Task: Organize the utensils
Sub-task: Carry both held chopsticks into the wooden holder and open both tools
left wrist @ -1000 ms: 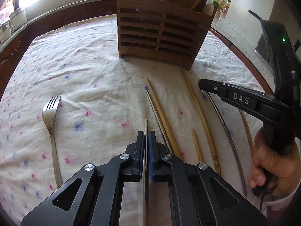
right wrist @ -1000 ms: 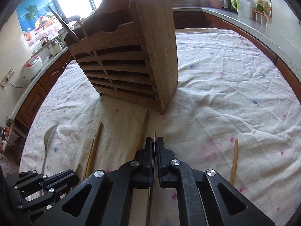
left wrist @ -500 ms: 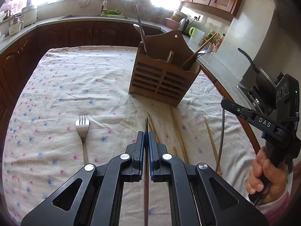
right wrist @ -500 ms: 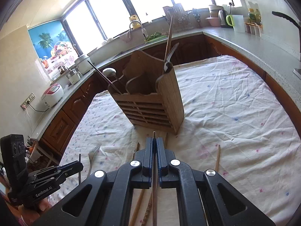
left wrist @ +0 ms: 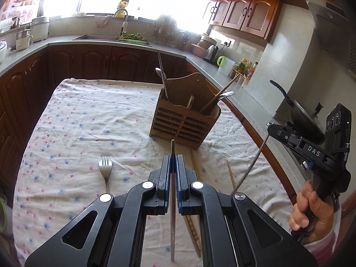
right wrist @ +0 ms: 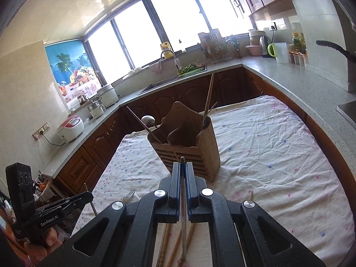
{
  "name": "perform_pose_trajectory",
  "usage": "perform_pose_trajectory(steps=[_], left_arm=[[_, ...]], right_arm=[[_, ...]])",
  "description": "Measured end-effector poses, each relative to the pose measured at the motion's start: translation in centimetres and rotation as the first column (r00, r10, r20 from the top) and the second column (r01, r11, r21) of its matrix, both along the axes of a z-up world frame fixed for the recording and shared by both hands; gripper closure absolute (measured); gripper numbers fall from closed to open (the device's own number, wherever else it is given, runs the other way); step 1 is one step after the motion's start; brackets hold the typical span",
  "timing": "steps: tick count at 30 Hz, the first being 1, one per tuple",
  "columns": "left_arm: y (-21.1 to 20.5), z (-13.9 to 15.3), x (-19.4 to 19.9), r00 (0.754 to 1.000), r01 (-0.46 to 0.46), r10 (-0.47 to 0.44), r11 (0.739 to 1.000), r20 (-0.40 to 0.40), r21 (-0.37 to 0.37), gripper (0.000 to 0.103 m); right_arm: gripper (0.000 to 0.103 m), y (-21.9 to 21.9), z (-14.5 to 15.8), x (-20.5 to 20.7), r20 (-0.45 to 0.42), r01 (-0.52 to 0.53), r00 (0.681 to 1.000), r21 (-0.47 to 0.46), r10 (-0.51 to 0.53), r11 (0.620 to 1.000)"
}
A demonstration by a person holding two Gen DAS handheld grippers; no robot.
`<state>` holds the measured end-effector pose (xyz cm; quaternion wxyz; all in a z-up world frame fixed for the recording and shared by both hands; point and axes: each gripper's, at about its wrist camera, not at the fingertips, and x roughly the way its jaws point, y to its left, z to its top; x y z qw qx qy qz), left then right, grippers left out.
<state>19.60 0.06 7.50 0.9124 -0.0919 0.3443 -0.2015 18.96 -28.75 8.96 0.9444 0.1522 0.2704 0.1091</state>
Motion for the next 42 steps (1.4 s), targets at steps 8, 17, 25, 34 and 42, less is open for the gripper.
perform_pose_trajectory(steps=[8, 17, 25, 34, 42], left_arm=[[0.2, 1.3, 0.0, 0.999, -0.014, 0.014, 1.000, 0.037, -0.012, 0.099], [0.1, 3.2, 1.1, 0.996, -0.028, 0.030, 0.999, 0.088, -0.020, 0.099], [-0.2, 6.3, 3.1, 0.986, -0.040, 0.044, 0.999, 0.161, -0.031, 0.099], [-0.8, 10.9, 7.1, 0.960, -0.060, 0.076, 0.996, 0.269, -0.068, 0.099], [-3.1, 13.9, 11.1, 0.934, -0.067, 0.085, 0.996, 0.346, -0.063, 0.099]], right_arm=[[0.099, -0.1, 1.2, -0.3, 0.037, 0.007, 0.999, 0.004, -0.007, 1.000], [0.099, -0.4, 2.5, 0.1, 0.075, 0.015, 0.997, 0.008, -0.016, 1.000], [0.099, -1.0, 4.6, 1.7, 0.126, 0.029, 0.992, 0.010, -0.030, 1.000], [0.099, -1.7, 8.3, 5.1, 0.218, 0.072, 0.973, 0.013, -0.073, 0.997], [0.099, -1.8, 10.1, 8.8, 0.272, 0.110, 0.957, -0.015, -0.102, 0.994]])
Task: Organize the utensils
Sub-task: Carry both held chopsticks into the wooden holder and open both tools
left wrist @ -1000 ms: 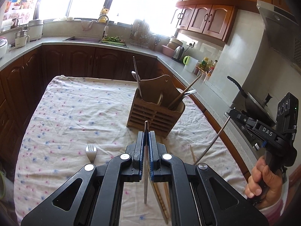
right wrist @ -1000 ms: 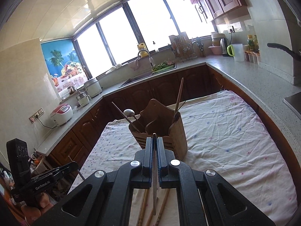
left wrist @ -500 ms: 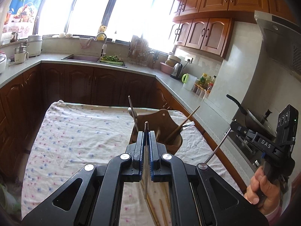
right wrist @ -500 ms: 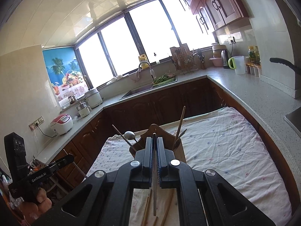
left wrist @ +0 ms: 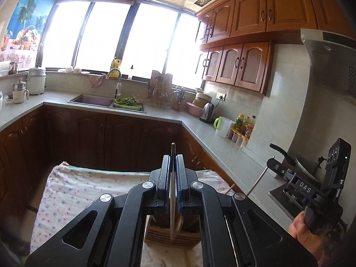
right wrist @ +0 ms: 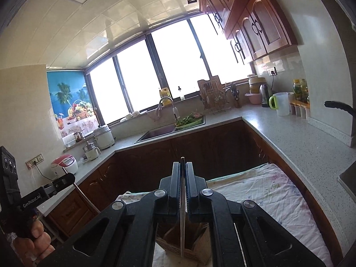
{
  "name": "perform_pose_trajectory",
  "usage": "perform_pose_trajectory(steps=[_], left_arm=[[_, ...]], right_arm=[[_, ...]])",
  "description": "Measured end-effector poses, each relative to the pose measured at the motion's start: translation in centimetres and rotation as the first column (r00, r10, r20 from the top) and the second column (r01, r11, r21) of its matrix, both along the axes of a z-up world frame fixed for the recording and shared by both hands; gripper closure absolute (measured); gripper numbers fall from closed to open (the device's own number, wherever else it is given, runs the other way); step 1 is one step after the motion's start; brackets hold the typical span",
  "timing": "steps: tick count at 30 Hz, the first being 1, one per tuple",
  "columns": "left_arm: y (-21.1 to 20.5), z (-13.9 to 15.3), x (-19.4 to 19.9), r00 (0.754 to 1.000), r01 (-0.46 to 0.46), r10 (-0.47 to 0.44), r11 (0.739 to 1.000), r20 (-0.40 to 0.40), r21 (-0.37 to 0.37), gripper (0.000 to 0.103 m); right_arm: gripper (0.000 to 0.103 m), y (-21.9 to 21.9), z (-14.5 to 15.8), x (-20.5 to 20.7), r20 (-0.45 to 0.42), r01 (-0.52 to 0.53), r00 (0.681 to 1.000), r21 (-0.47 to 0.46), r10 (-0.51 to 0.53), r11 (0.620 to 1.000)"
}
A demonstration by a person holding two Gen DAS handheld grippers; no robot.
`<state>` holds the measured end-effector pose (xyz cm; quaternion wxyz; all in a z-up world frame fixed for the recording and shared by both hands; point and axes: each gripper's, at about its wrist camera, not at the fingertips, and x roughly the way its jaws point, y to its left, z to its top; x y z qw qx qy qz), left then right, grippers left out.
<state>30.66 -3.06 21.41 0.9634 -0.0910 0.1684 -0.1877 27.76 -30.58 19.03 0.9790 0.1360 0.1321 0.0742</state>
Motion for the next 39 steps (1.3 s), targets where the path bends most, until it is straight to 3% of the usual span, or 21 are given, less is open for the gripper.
perform_pose_trajectory(steps=[4, 10, 23, 39], left_arm=[[-1.2, -0.6, 2.4, 1.000, -0.017, 0.017, 1.000, -0.010, 0.007, 0.099], [-1.8, -4.0, 5.1, 0.996, -0.071, 0.071, 0.997, -0.046, 0.009, 0.099], [-1.5, -10.7, 6.0, 0.985, -0.093, 0.094, 0.996, -0.144, 0.014, 0.099], [-1.6, -11.5, 6.3, 0.981, -0.073, 0.077, 0.997, -0.180, 0.029, 0.099]], right_arm=[[0.099, 0.6, -0.4, 1.6, 0.007, 0.016, 1.000, -0.036, -0.016, 0.999], [0.099, 1.0, -2.8, 2.6, -0.009, 0.032, 0.999, -0.055, -0.033, 0.998], [0.099, 1.0, -9.0, 3.2, -0.112, 0.016, 0.994, -0.014, -0.017, 1.000], [0.096, 0.2, -9.4, 3.7, -0.160, 0.022, 0.987, 0.016, -0.019, 1.000]])
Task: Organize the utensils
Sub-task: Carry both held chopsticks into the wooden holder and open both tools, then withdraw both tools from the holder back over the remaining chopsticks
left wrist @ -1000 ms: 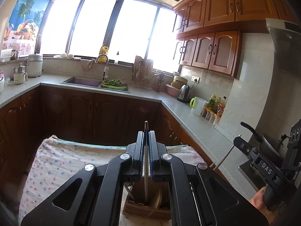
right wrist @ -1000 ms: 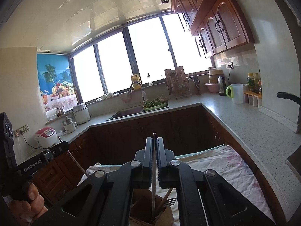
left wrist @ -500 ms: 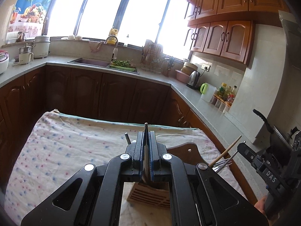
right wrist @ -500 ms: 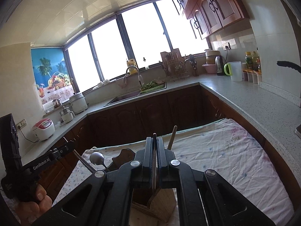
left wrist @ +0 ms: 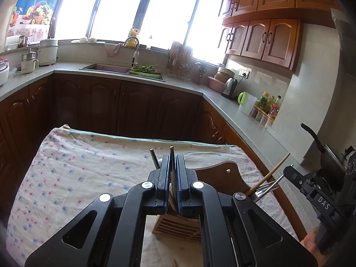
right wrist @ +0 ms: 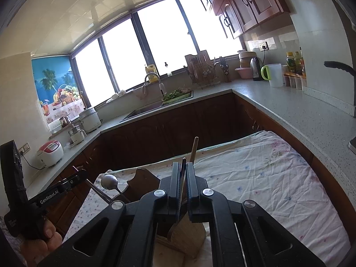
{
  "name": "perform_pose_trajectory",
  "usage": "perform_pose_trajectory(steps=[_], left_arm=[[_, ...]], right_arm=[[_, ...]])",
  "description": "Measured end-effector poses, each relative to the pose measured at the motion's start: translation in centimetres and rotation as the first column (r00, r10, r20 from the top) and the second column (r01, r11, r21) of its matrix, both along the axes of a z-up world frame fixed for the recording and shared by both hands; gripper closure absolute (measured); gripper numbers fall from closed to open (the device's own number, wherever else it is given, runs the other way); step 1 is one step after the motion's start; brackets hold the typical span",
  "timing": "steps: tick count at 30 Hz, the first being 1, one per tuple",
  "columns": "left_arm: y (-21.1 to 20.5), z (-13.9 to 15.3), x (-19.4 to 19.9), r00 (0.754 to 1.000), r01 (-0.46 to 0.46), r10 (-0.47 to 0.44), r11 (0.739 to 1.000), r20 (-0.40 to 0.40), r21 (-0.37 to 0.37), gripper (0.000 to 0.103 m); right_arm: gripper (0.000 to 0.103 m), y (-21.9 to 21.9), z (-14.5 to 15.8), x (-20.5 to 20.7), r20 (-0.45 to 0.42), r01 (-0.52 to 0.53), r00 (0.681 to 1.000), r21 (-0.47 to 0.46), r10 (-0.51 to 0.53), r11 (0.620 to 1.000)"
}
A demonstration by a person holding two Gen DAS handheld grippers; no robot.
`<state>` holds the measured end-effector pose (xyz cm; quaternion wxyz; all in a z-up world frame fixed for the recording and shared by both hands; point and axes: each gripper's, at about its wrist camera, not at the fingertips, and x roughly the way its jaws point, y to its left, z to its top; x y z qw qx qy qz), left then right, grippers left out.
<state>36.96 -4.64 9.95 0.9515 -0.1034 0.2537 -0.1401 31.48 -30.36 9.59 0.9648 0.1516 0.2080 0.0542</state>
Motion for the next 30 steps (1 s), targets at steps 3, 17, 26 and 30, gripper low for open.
perform_pose_trajectory(steps=[3, 17, 26, 30], left_arm=[[0.1, 0.2, -0.2, 1.000, 0.010, -0.010, 1.000, -0.003, -0.006, 0.092], [2.1, 1.9, -4.8, 0.999, -0.021, 0.023, 0.998, 0.041, -0.053, 0.042], [4.0, -1.4, -7.9, 0.997, -0.056, 0.055, 0.998, -0.055, -0.015, 0.020], [4.5, -3.6, -9.1, 0.990, -0.062, 0.061, 0.998, -0.124, -0.003, 0.020]], right_arm=[[0.087, -0.1, 0.1, -0.1, 0.006, -0.006, 1.000, 0.002, 0.006, 1.000], [0.023, -1.4, 1.0, -3.7, 0.059, 0.014, 0.998, 0.054, -0.017, 0.998], [0.006, -1.3, -0.8, -7.2, 0.012, -0.024, 1.000, 0.084, 0.024, 0.996], [0.006, -0.9, -2.1, -8.8, -0.023, -0.039, 0.999, 0.089, 0.041, 0.995]])
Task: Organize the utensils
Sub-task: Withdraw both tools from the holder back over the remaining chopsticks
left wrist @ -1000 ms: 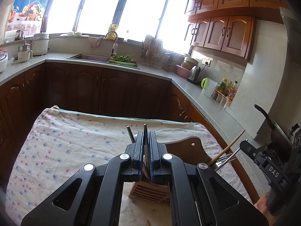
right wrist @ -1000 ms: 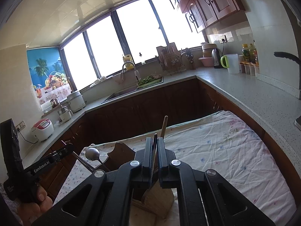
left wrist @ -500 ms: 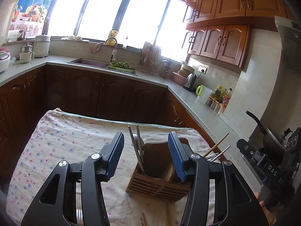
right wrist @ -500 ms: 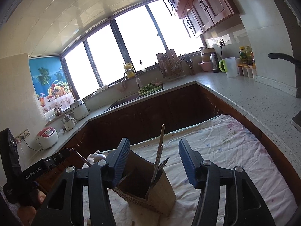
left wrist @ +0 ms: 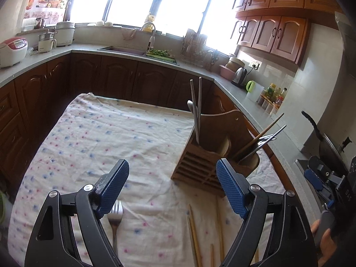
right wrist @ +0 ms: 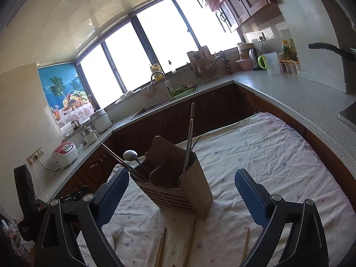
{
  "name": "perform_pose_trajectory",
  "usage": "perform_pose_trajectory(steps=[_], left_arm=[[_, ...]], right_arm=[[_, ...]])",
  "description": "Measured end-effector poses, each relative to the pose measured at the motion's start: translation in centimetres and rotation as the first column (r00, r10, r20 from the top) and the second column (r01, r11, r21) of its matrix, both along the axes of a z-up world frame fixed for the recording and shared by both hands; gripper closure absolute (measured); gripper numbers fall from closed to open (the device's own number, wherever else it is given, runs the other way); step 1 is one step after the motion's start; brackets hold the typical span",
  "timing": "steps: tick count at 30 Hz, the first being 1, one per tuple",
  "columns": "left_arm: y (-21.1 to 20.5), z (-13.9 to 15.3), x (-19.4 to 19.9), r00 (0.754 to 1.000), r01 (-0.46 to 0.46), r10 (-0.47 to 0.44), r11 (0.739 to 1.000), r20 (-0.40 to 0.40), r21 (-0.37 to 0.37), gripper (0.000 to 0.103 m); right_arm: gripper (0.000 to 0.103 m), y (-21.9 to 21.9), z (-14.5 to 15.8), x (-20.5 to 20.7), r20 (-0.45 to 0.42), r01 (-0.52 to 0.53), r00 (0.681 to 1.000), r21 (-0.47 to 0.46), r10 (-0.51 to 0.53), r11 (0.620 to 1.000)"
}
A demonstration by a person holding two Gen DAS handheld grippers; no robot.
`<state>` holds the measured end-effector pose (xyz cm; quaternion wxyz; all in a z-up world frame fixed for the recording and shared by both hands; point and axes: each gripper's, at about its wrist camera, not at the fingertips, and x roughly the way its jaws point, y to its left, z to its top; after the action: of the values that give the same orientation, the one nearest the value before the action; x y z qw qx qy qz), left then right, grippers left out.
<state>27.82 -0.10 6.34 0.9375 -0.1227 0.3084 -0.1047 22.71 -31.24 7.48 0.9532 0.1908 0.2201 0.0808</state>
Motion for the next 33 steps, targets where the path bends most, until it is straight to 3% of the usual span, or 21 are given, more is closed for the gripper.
perform_pose_trajectory(steps=[18, 33], left_arm=[[0.5, -7.7, -5.1, 0.978, 0.017, -0.012, 1.000, -0.207, 0.022, 0.020], [-2.3, -8.4, -3.8, 0.968, 0.089, -0.075, 0.995, -0.240, 0.050, 0.020]], right_arm=[[0.006, 0.9, -6.8, -4.0, -0.178, -0.017, 0.984, -0.001, 0.017, 1.000], [0.010, 1.6, -8.2, -2.3, -0.236, -0.048, 0.971, -0.021, 0.041, 0.999]])
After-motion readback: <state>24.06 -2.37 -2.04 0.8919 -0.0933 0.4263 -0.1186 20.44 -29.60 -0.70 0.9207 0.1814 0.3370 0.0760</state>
